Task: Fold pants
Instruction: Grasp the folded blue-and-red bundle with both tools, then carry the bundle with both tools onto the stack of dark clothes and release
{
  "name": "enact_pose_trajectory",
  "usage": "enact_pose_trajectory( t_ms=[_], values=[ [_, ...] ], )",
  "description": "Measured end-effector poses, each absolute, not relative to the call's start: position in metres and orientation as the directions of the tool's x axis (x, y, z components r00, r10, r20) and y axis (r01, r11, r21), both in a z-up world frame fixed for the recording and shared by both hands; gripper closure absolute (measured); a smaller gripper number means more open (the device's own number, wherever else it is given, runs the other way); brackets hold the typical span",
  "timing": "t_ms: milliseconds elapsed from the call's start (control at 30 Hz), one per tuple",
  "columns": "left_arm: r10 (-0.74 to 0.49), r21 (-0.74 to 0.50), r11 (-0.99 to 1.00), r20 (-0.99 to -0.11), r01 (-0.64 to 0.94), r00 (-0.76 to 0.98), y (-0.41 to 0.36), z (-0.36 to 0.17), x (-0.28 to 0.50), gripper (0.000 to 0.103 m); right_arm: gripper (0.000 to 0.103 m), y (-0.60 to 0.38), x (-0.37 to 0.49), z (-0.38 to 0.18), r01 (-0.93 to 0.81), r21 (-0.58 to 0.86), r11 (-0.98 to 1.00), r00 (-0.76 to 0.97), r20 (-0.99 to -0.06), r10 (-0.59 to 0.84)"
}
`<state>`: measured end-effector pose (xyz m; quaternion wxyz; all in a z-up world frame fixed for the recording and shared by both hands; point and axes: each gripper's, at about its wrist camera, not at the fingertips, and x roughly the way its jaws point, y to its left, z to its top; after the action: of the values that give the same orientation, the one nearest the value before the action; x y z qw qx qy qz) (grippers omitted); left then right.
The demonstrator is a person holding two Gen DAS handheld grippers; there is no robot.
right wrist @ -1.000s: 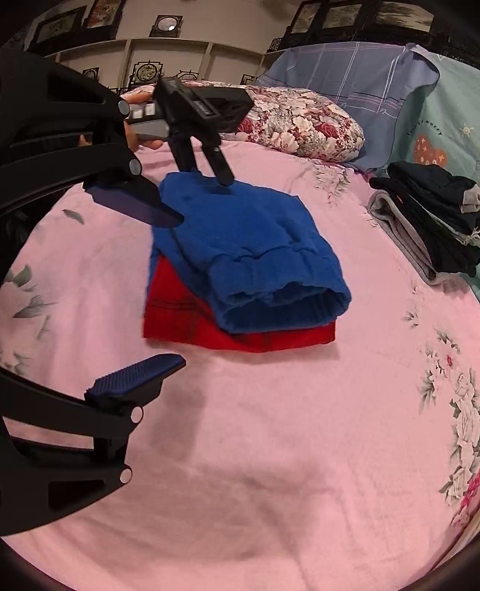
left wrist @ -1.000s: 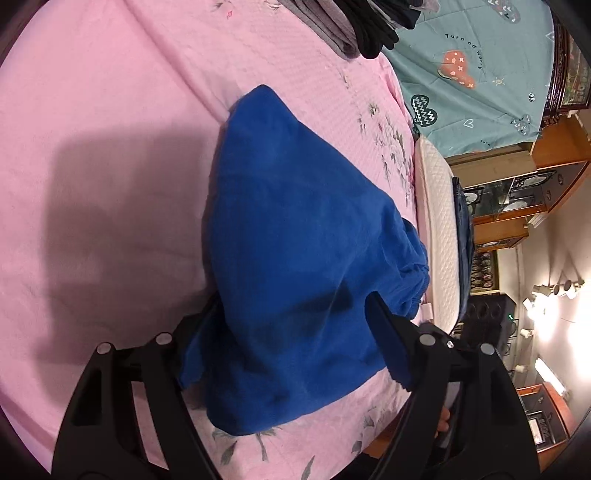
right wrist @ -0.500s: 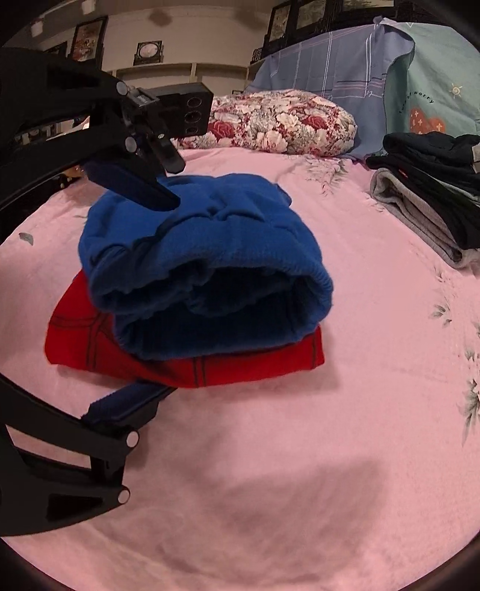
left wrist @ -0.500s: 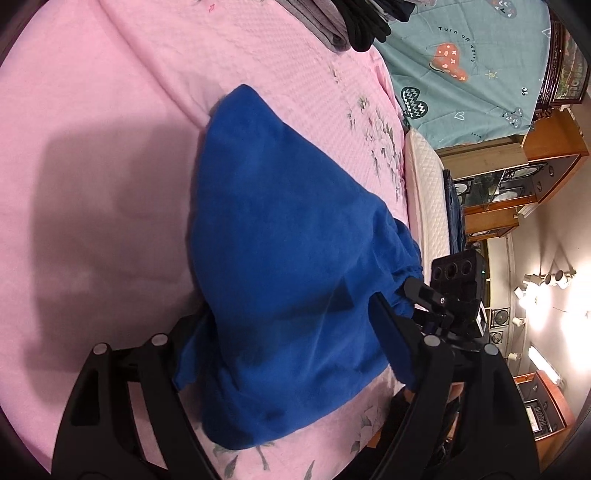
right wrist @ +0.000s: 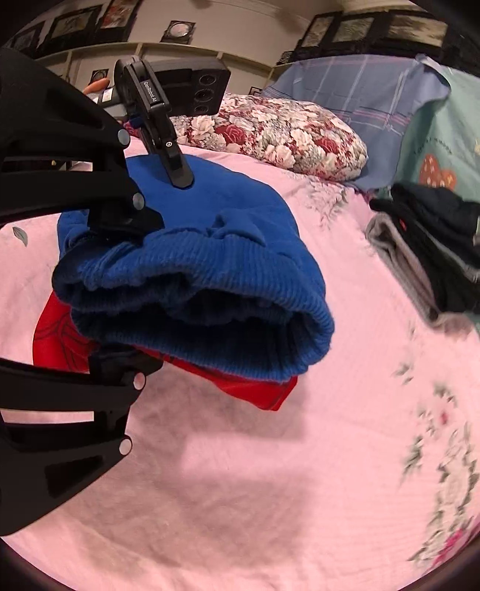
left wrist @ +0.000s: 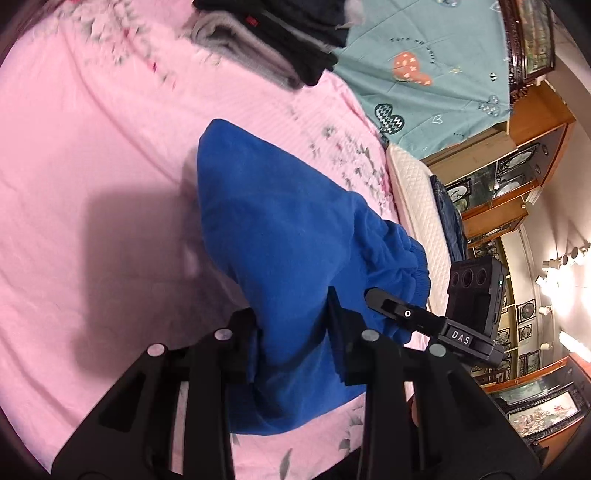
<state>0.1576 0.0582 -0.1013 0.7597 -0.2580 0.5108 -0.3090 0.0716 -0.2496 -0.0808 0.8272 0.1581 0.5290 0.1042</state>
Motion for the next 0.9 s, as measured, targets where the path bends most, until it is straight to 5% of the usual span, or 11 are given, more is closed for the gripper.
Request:
enact_pose_trajectory(
  t_ms=[267,533,667,833,900],
  values=[
    [-0.666,-0.621,0.740,-0.621,0.259,0.414,0.065,0.017,0.256,0.073,0.059,-0.217,0.125,-0.008,-0.129,0.361,0.924,0.449,-0.809,0.379],
    [-0.569,-0.521,0.811,-0.594,0.267,0.568,0.057,0.131,0.440,0.072,0.059,-0.156,0.321,0.132,-0.243,0.253,0.936,0.545,-0.762,0.348],
    [-0.539,-0.499,0.833,-0.639,0.237,0.549,0.049,0.108,0.519,0.069,0.058,-0.141,0.413,0.154,-0.251,0.189,0.949,0.581,-0.755,0.304],
    [-0.553,-0.562,0.817,-0.702,0.127,0.449,0.053,0.011,0.595,0.061,0.057,-0.164,0.504,0.094,-0.172,0.163,0.972,0.535,-0.813,0.231],
    [-0.623,-0.635,0.757,-0.634,0.151,0.459,0.065,0.002,0.600,0.058,0.040,-0.186,0.525,0.056,-0.131,0.196,0.972,0.517,-0.823,0.236]
  ],
)
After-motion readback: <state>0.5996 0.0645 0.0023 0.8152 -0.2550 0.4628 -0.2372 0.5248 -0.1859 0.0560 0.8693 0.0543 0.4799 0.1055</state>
